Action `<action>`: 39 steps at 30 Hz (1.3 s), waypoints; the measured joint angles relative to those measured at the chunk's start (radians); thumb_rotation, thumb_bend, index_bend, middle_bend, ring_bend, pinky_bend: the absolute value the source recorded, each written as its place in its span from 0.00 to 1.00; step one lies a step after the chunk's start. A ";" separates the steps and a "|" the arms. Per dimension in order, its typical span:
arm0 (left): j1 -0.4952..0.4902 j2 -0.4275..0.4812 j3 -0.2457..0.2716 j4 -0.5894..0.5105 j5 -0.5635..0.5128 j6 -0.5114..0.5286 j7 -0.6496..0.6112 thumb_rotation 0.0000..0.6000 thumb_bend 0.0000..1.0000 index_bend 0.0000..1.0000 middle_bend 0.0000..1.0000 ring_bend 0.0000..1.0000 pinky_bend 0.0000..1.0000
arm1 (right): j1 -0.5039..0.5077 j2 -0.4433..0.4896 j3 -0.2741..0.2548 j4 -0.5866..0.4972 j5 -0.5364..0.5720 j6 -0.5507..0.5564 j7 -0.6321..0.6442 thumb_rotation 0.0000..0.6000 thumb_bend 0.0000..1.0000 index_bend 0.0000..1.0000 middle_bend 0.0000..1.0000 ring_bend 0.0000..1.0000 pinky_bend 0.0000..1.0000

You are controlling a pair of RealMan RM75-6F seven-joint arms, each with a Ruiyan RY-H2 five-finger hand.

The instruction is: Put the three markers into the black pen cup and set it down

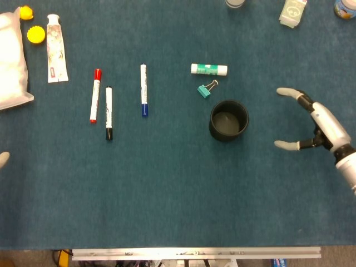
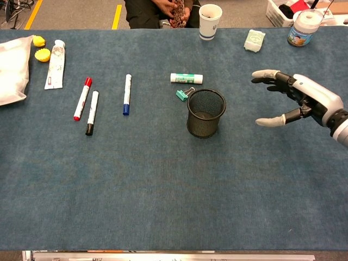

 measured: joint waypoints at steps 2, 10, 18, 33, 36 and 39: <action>0.000 0.002 0.001 -0.001 0.002 -0.001 0.000 1.00 0.13 0.15 0.07 0.00 0.09 | 0.004 -0.029 0.000 0.030 -0.007 0.007 0.027 1.00 0.00 0.16 0.18 0.07 0.13; -0.005 0.016 0.001 -0.018 0.013 -0.010 -0.011 1.00 0.13 0.15 0.07 0.00 0.09 | 0.036 -0.149 -0.005 0.158 -0.056 0.037 0.090 1.00 0.00 0.16 0.18 0.07 0.13; -0.003 0.025 0.003 -0.019 0.009 -0.015 -0.026 1.00 0.13 0.15 0.07 0.00 0.09 | 0.062 -0.239 -0.007 0.236 -0.066 0.054 0.064 1.00 0.00 0.16 0.19 0.07 0.15; -0.003 0.057 0.009 -0.028 -0.008 -0.042 -0.066 1.00 0.13 0.15 0.06 0.00 0.09 | 0.111 -0.397 -0.016 0.466 -0.074 0.048 0.086 1.00 0.00 0.16 0.23 0.13 0.19; -0.002 0.060 0.010 -0.029 -0.005 -0.041 -0.071 1.00 0.13 0.15 0.06 0.00 0.09 | 0.123 -0.419 -0.022 0.500 -0.082 0.047 0.105 1.00 0.00 0.16 0.24 0.14 0.20; -0.001 0.065 0.009 -0.031 -0.005 -0.041 -0.078 1.00 0.13 0.15 0.06 0.00 0.09 | 0.135 -0.433 -0.026 0.523 -0.088 0.045 0.123 1.00 0.00 0.16 0.25 0.15 0.20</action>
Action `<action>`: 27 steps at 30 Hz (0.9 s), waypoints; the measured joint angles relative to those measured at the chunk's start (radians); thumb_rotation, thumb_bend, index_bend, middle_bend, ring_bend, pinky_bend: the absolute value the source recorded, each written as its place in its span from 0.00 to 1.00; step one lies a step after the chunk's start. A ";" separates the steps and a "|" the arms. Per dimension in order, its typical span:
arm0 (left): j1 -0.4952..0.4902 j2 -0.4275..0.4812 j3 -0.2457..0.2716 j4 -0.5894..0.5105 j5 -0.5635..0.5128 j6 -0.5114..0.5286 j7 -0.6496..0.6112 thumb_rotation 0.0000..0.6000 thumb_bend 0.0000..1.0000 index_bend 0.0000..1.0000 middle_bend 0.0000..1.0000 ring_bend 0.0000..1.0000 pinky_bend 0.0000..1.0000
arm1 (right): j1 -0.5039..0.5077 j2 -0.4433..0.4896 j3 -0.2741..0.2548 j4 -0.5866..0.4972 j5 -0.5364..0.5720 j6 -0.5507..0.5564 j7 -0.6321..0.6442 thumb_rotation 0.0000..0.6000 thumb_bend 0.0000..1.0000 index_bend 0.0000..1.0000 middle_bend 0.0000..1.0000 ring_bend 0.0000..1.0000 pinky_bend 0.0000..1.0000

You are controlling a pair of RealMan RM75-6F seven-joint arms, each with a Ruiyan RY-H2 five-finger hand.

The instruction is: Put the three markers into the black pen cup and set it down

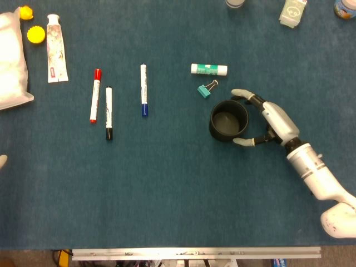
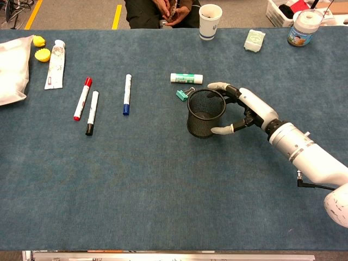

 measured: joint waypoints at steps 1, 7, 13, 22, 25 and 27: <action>0.000 0.001 0.000 0.000 0.000 0.000 -0.002 1.00 0.13 0.15 0.06 0.00 0.09 | 0.003 -0.003 -0.001 0.005 -0.001 -0.001 0.005 1.00 0.00 0.16 0.25 0.15 0.20; -0.003 0.006 -0.001 0.001 0.002 -0.005 -0.011 1.00 0.13 0.15 0.06 0.00 0.09 | 0.018 -0.016 -0.002 0.017 -0.005 0.003 0.019 1.00 0.00 0.17 0.25 0.16 0.21; -0.003 0.010 0.000 0.002 0.004 -0.006 -0.018 1.00 0.13 0.15 0.06 0.00 0.09 | 0.032 -0.025 0.003 0.021 0.001 -0.001 0.010 1.00 0.00 0.20 0.27 0.18 0.22; 0.004 0.022 0.007 -0.003 0.010 -0.006 -0.045 1.00 0.13 0.15 0.06 0.00 0.09 | 0.055 -0.060 0.019 0.043 0.022 -0.018 -0.010 1.00 0.12 0.29 0.32 0.23 0.26; 0.006 0.026 0.007 -0.003 0.011 -0.002 -0.051 1.00 0.13 0.15 0.06 0.00 0.09 | 0.059 -0.065 0.020 0.049 0.024 -0.018 -0.011 1.00 0.16 0.32 0.34 0.25 0.27; 0.005 0.028 0.007 -0.002 0.014 -0.003 -0.053 1.00 0.13 0.15 0.06 0.00 0.09 | 0.061 -0.065 0.021 0.049 0.026 -0.019 -0.006 1.00 0.16 0.32 0.34 0.26 0.27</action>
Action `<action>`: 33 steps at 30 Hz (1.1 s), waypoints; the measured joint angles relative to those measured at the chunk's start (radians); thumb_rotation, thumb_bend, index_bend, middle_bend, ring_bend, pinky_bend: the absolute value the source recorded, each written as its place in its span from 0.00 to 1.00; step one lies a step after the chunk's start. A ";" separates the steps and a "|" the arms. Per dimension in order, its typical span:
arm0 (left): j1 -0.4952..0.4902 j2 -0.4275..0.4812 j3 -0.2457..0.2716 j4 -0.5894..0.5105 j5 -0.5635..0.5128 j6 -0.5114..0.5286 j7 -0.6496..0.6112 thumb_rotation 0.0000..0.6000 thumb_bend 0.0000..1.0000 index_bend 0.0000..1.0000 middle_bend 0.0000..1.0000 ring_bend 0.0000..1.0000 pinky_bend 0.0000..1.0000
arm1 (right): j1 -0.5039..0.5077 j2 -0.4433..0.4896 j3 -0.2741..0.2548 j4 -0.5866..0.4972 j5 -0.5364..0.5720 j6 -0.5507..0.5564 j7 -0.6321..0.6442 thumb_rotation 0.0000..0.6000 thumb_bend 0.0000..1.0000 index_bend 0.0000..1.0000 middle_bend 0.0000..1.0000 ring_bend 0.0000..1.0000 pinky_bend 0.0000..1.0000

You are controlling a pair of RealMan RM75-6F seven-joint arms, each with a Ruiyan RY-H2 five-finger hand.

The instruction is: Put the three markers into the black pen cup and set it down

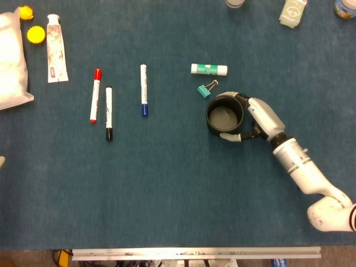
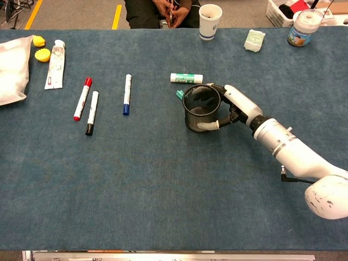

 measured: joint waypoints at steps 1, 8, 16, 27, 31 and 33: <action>-0.001 0.001 0.001 0.000 0.002 -0.003 0.001 1.00 0.13 0.15 0.06 0.00 0.09 | 0.001 0.001 0.001 -0.001 0.001 0.000 0.002 1.00 0.16 0.33 0.35 0.26 0.28; -0.033 0.017 0.005 -0.008 0.031 -0.044 0.025 1.00 0.13 0.15 0.06 0.00 0.09 | -0.001 0.036 0.006 -0.027 0.006 0.009 0.009 1.00 0.17 0.34 0.35 0.28 0.29; -0.094 0.026 -0.013 -0.006 0.063 -0.100 0.024 1.00 0.13 0.15 0.06 0.00 0.09 | -0.013 0.154 0.024 -0.155 0.014 0.041 0.000 1.00 0.17 0.34 0.35 0.28 0.29; -0.236 -0.033 -0.025 0.113 0.152 -0.248 -0.038 1.00 0.13 0.28 0.10 0.00 0.09 | -0.033 0.443 0.078 -0.493 0.066 0.055 -0.096 1.00 0.17 0.34 0.35 0.28 0.29; -0.291 -0.089 -0.029 0.194 0.157 -0.313 -0.061 1.00 0.13 0.32 0.11 0.01 0.09 | -0.050 0.532 0.089 -0.571 0.091 0.055 -0.116 1.00 0.17 0.34 0.35 0.28 0.29; -0.320 -0.123 -0.031 0.233 0.153 -0.352 -0.071 1.00 0.13 0.34 0.13 0.01 0.09 | -0.062 0.565 0.090 -0.595 0.098 0.058 -0.122 1.00 0.17 0.34 0.35 0.28 0.29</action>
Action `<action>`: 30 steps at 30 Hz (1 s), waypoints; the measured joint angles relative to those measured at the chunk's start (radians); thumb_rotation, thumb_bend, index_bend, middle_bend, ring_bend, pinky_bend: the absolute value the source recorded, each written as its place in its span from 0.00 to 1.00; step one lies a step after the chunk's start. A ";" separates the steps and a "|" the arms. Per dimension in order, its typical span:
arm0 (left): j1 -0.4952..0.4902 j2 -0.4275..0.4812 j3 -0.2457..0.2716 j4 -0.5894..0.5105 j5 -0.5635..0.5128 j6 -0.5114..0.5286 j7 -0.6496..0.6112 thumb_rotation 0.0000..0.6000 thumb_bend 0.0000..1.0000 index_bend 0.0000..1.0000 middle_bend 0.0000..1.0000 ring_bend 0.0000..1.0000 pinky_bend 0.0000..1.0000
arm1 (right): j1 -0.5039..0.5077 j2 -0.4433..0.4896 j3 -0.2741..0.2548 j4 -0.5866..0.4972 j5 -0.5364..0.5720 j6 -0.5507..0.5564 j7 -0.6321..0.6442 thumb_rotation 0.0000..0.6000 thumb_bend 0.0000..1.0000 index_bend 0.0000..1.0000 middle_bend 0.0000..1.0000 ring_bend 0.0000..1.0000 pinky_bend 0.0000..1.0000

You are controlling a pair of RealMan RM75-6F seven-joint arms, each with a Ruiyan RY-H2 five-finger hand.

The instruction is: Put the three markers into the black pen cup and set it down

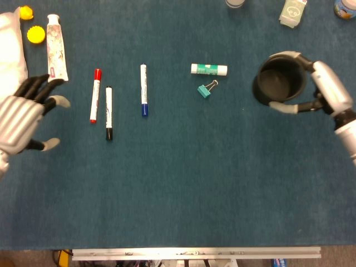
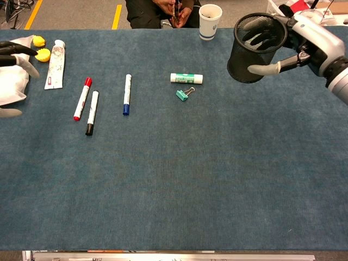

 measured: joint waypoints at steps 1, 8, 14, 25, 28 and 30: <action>-0.012 -0.014 -0.001 0.016 -0.002 -0.013 -0.003 1.00 0.13 0.35 0.13 0.02 0.09 | -0.005 0.011 0.000 -0.007 0.002 0.002 -0.001 1.00 0.17 0.34 0.35 0.28 0.29; -0.091 -0.105 -0.002 0.135 -0.010 -0.092 -0.025 1.00 0.13 0.37 0.14 0.02 0.09 | -0.033 0.057 -0.005 -0.037 0.008 0.018 0.007 1.00 0.17 0.35 0.35 0.28 0.29; -0.120 -0.163 0.012 0.202 -0.001 -0.099 -0.057 1.00 0.20 0.44 0.16 0.03 0.09 | -0.048 0.075 -0.007 -0.045 0.007 0.031 0.020 1.00 0.17 0.35 0.35 0.28 0.29; -0.177 -0.238 0.061 0.318 0.113 -0.085 -0.030 1.00 0.23 0.48 0.16 0.03 0.09 | -0.061 0.076 -0.018 -0.031 0.012 0.025 0.037 1.00 0.17 0.35 0.35 0.28 0.29; -0.201 -0.270 0.075 0.372 0.142 -0.080 -0.033 1.00 0.23 0.48 0.16 0.03 0.09 | -0.064 0.077 -0.020 -0.029 0.011 0.024 0.039 1.00 0.17 0.35 0.35 0.28 0.29; -0.214 -0.293 0.085 0.406 0.156 -0.073 -0.045 1.00 0.23 0.48 0.16 0.03 0.09 | -0.067 0.079 -0.021 -0.026 0.011 0.024 0.041 1.00 0.17 0.35 0.35 0.28 0.29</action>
